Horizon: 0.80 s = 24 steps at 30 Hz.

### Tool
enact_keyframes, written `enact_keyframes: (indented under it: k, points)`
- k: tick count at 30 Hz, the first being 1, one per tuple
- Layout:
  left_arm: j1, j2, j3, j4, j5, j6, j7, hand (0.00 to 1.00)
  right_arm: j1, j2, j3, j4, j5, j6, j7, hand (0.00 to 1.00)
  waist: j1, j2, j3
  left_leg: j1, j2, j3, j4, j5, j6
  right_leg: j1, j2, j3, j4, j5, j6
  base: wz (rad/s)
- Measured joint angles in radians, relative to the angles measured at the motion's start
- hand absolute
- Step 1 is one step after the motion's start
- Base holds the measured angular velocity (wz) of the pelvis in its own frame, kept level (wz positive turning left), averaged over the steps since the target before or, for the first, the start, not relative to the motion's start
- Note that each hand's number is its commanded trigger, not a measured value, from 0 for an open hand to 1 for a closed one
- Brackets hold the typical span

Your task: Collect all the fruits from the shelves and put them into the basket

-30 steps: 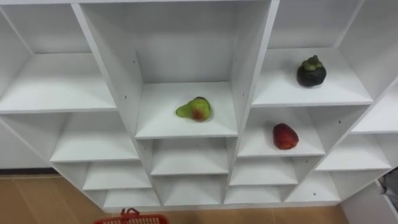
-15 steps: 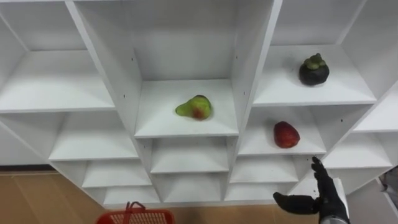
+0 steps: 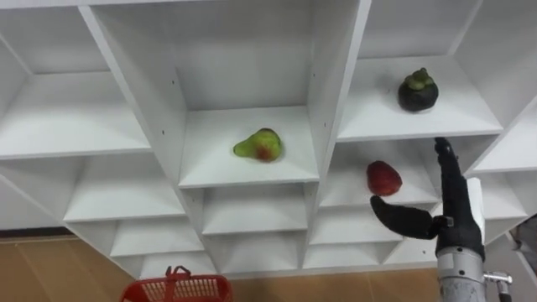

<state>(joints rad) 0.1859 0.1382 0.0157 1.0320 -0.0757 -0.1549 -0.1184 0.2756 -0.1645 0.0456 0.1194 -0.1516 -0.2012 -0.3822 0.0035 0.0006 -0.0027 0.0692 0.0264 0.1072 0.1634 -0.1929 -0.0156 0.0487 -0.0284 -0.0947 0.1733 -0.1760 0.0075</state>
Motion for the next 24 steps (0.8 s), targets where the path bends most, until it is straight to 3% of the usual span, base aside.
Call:
enact_keyframes:
  k: [9, 10, 15, 24]
  points:
    - [0.001, 0.012, 0.001, 0.01, -0.001, -0.002, -0.02, 1.0, 0.011, -0.009, -0.023, -0.127, -0.003, 0.028, -0.055, 0.0, 0.001, 0.0, 0.0039, -0.023, 0.001, 0.0, -0.003, 0.001, 0.001, -0.037, 0.003, 0.012, 0.014, 0.0, 0.0, -0.04]
    - [0.0, 0.013, 0.001, 0.011, -0.001, -0.002, -0.02, 1.0, 0.011, -0.01, -0.023, -0.157, -0.003, 0.023, -0.062, 0.0, 0.001, 0.0, 0.0038, -0.022, 0.001, 0.0, -0.003, 0.001, 0.001, -0.037, 0.003, 0.013, 0.014, 0.0, 0.0, 0.0]
    - [-0.016, 0.029, -0.052, 0.028, -0.011, -0.002, -0.013, 1.0, -0.023, -0.031, -0.005, -0.302, -0.02, -0.078, -0.131, 0.0, 0.0, -0.011, 0.0039, -0.001, 0.001, 0.0, -0.003, 0.0, 0.001, -0.012, 0.004, 0.013, 0.009, 0.0, 0.0, 0.0]
    - [-0.019, 0.04, -0.079, 0.027, -0.01, -0.002, 0.009, 1.0, -0.022, -0.03, 0.037, -0.302, -0.022, -0.083, -0.129, 0.0, 0.001, -0.011, 0.0054, -0.002, 0.003, 0.0, -0.004, 0.0, 0.001, -0.014, 0.006, 0.011, 0.012, 0.002, -0.001, 0.0]
